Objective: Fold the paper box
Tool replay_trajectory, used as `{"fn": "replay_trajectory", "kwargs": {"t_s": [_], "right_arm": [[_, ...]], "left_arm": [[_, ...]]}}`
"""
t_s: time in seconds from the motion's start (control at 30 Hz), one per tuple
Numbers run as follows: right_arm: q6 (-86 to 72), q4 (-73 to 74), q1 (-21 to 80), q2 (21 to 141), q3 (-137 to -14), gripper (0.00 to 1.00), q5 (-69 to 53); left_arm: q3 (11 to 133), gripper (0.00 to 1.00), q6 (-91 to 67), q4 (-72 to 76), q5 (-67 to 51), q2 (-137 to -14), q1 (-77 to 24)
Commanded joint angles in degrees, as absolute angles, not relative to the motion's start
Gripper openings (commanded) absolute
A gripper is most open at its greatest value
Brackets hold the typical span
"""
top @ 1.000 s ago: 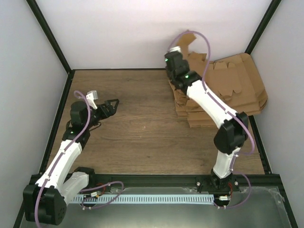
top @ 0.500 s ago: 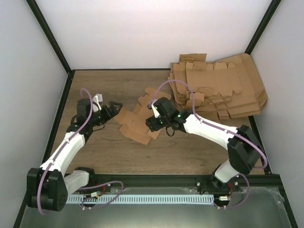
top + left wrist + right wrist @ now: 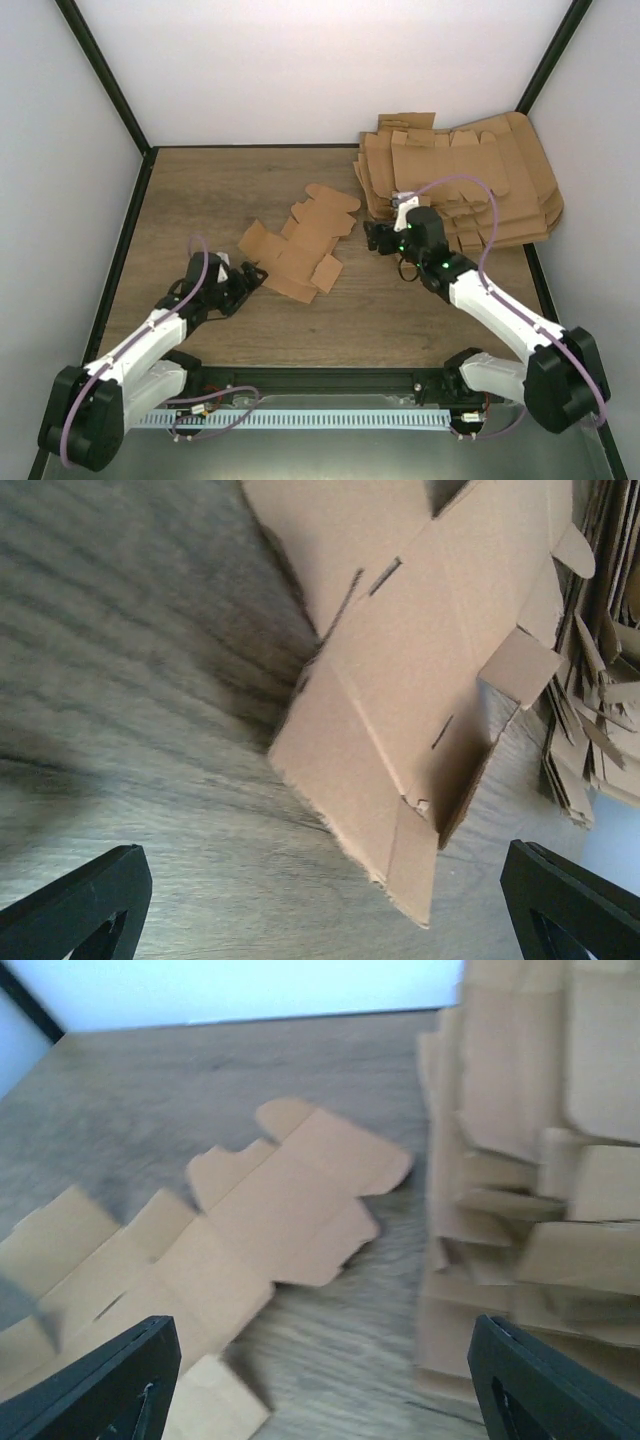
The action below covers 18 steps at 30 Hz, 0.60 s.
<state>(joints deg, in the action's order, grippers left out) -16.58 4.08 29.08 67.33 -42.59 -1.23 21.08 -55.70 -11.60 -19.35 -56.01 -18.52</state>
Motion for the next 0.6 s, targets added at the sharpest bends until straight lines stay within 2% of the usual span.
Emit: {"fn": "replay_trajectory", "kwargs": {"t_s": [0.0, 0.13, 0.33, 0.43, 0.57], "right_arm": [[-17.98, -6.31, 24.32, 62.43, -37.79, 0.83, 5.23], [-17.21, -10.31, 19.80, 59.82, -31.97, 0.83, 4.30], [-13.46, -25.82, 19.35, 50.25, -17.87, 0.87, 11.93], [-11.48, -30.76, 18.14, 48.21, -13.44, 0.88, 15.16], [-10.93, -32.30, 13.70, 51.01, -13.07, 0.89, 12.74]], "left_arm": [[16.33, 0.97, -63.68, -6.71, -15.34, -52.27, -20.13], [13.93, 0.93, -66.46, 3.67, -15.57, -57.02, -21.44], [14.90, 0.87, -67.83, 13.65, -15.56, -65.88, -23.30], [15.01, 0.79, -68.34, 15.76, -14.33, -67.55, -23.51], [14.55, 0.67, -69.92, 19.85, -13.71, -70.30, -23.66]]}}
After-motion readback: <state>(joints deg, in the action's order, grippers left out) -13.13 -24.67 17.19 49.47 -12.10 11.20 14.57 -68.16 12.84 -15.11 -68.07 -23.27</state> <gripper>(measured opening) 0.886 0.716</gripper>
